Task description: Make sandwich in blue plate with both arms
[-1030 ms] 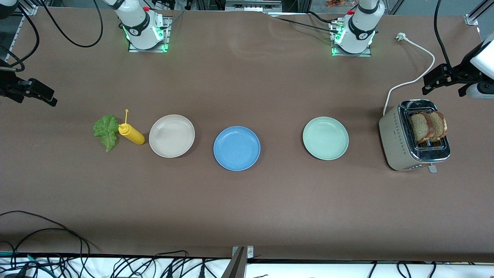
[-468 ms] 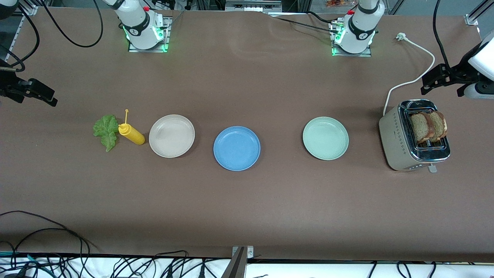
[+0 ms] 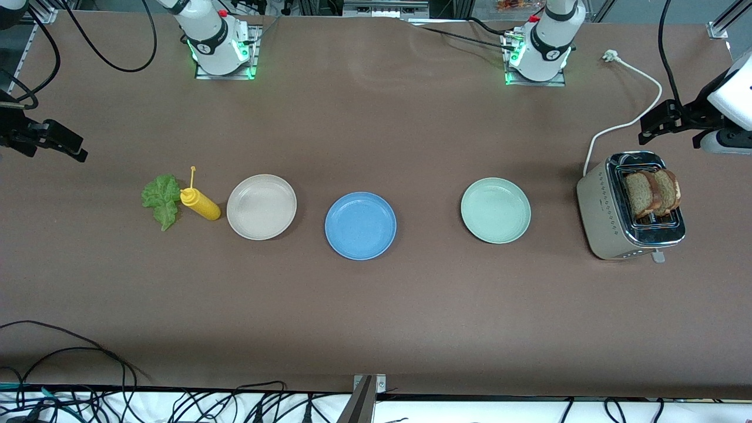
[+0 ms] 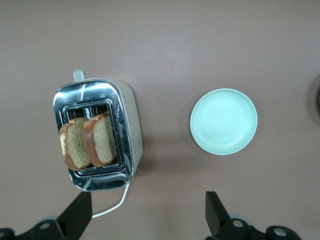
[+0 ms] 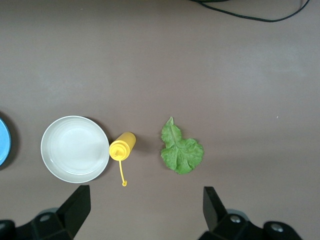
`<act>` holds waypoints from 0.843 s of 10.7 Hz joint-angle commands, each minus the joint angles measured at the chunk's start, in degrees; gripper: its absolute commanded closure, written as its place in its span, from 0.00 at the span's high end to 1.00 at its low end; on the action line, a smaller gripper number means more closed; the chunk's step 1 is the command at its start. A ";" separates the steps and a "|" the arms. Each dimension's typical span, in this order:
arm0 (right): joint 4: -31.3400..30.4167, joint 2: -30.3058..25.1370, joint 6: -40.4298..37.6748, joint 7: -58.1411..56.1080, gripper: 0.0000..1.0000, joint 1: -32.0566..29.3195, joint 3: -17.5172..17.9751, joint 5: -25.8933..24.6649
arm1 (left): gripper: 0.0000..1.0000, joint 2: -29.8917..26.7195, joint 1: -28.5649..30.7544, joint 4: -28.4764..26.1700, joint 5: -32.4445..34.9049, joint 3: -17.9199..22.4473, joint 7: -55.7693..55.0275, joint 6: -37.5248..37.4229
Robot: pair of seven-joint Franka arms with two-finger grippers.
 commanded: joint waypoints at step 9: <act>-0.32 -0.35 0.41 0.53 1.00 0.13 0.02 0.12 | 1.00 3.58 1.99 -8.31 -1.01 5.93 5.75 10.75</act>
